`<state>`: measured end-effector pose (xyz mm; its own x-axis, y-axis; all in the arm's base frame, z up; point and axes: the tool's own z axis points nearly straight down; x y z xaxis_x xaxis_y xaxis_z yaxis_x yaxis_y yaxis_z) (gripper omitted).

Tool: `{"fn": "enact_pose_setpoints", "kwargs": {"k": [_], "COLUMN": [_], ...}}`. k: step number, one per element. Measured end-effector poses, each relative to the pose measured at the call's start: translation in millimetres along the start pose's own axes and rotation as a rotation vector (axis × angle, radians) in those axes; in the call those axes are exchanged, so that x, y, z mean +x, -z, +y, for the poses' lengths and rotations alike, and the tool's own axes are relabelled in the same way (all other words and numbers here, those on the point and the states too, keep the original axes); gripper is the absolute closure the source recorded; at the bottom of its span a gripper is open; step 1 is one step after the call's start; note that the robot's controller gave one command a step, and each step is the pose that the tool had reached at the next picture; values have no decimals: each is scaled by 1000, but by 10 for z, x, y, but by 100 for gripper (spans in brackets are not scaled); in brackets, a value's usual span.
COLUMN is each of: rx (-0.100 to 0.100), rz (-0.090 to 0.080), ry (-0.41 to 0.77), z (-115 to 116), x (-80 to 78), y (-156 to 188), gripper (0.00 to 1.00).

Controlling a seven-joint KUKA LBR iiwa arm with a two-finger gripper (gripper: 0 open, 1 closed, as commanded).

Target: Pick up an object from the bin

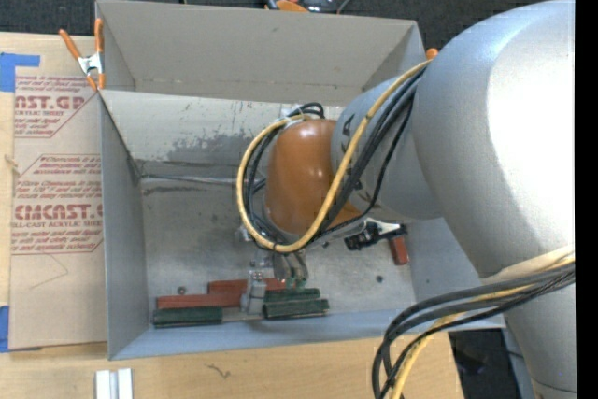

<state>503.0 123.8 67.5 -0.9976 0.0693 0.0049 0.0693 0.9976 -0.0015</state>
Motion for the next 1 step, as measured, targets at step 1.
{"fn": "enact_pose_setpoints", "kwargs": {"k": [1], "rx": [-3], "rz": [-1], "ry": [1], "z": [24], "x": [-15], "y": [54], "gripper": [100]}}
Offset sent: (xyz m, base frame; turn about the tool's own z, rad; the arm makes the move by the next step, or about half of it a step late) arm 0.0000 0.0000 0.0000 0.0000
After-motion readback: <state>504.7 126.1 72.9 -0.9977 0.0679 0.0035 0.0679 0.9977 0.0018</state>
